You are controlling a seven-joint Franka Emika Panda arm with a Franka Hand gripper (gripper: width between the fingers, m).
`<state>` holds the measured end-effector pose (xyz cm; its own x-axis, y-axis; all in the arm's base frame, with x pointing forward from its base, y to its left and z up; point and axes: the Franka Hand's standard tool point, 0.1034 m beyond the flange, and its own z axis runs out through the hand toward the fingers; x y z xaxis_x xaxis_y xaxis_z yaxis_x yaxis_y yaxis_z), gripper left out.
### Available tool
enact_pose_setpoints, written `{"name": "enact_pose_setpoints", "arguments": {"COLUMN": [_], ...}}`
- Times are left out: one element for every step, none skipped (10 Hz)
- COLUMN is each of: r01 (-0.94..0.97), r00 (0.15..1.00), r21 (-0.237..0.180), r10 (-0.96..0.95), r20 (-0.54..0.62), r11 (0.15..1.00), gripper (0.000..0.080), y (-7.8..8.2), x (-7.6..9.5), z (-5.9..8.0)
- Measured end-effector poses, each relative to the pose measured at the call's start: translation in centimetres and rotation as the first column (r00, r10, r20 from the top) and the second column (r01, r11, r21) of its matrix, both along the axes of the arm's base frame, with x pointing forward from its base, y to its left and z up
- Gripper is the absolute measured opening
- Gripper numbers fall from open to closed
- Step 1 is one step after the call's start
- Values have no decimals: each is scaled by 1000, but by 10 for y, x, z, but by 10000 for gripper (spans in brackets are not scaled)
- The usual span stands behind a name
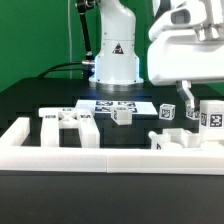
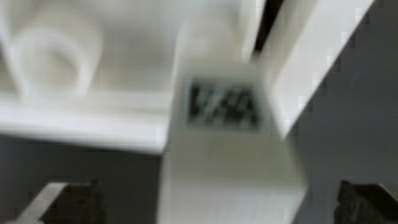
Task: Assemble chair
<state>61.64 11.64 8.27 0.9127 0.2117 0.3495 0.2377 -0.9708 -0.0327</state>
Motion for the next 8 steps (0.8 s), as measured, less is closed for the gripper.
{"name": "enact_pose_setpoints", "arguments": {"r01": [-2, 1, -3, -6, -15, -14, -15, -14], "r00": [998, 990, 977, 968, 948, 949, 951, 951], "r21": [-5, -6, -7, -7, -8, -8, -7, -7], "r10": [2, -2, 1, 4, 12, 11, 12, 11], "r20": [-62, -139, -212, -249, -317, -314, -310, -310], "r11": [1000, 1000, 1000, 1000, 1000, 1000, 1000, 1000], "gripper": [648, 648, 648, 648, 648, 648, 648, 560], "y": [-2, -2, 1, 2, 4, 4, 4, 4], "x": [4, 0, -2, -3, -5, -4, -4, -4], "z": [2, 0, 0, 0, 0, -1, -2, -2]}}
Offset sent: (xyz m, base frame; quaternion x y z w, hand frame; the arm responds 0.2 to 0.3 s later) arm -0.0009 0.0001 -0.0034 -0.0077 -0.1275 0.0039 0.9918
